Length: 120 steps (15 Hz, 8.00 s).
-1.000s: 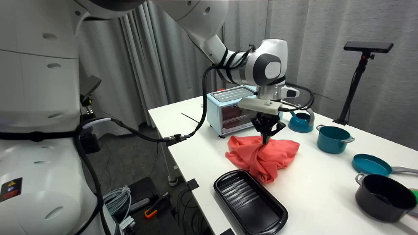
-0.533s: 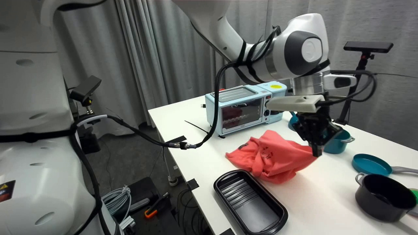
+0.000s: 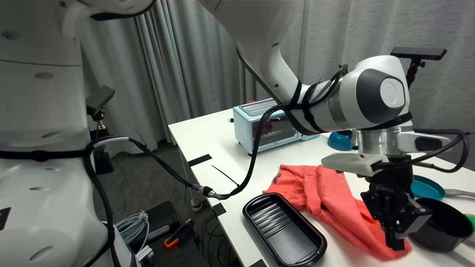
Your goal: Unfold the peach shirt on the table.
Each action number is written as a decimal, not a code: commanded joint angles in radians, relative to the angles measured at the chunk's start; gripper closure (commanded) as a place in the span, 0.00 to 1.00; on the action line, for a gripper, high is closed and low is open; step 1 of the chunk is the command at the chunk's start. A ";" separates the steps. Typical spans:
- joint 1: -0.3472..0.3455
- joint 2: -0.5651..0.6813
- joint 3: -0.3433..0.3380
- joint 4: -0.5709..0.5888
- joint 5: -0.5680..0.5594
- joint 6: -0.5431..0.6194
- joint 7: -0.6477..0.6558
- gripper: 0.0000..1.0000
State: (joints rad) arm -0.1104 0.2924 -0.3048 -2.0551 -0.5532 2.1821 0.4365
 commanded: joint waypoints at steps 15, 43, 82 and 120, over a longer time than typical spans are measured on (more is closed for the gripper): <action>0.026 0.192 0.258 0.383 0.480 0.101 -0.314 0.00; 0.036 0.382 0.260 0.392 0.576 0.235 -0.305 0.73; 0.198 0.287 0.153 0.185 0.394 0.478 -0.204 0.00; 0.087 -0.255 0.197 -0.371 0.291 0.172 -0.177 0.32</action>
State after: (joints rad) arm -0.0234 0.1469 -0.1003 -2.2502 -0.2019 2.2714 0.1825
